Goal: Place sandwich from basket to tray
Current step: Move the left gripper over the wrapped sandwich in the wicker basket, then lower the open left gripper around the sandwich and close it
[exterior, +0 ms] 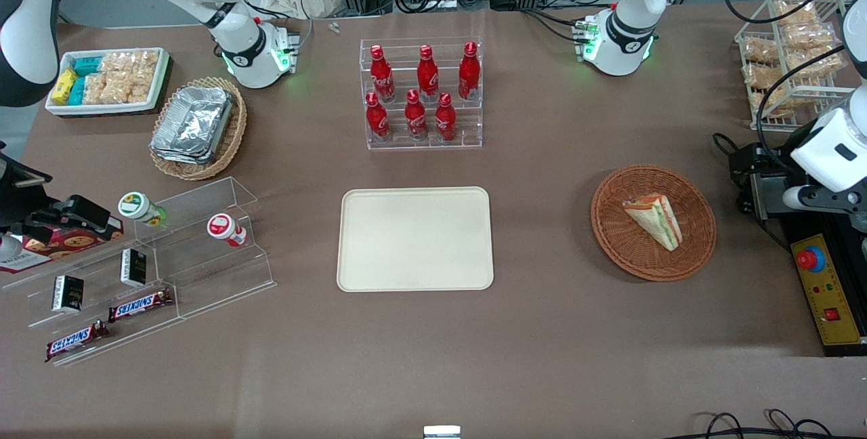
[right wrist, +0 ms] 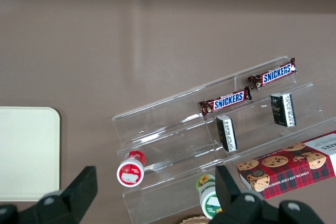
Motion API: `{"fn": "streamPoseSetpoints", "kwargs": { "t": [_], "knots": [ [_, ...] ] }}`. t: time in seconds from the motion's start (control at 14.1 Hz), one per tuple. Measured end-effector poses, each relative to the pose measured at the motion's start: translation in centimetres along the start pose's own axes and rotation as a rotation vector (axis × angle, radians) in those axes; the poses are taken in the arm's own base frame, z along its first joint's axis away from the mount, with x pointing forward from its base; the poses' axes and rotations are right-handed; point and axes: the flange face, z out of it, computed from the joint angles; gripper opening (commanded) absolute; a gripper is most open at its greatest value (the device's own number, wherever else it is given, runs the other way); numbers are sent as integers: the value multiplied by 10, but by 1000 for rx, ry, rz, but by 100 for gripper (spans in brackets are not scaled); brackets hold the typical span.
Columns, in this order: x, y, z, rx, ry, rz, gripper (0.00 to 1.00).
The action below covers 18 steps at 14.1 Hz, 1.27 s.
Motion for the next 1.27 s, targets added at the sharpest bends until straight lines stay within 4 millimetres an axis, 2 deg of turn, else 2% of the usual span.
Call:
{"fn": "streamPoseSetpoints", "kwargs": {
  "t": [0.42, 0.71, 0.99, 1.27],
  "knots": [
    [3, 3, 7, -3, -20, 3, 100],
    [5, 12, 30, -2, -79, -137, 100],
    [4, 24, 76, 9, -124, -297, 100],
    [-1, 28, 151, 23, -67, -570, 100]
  ]
}}
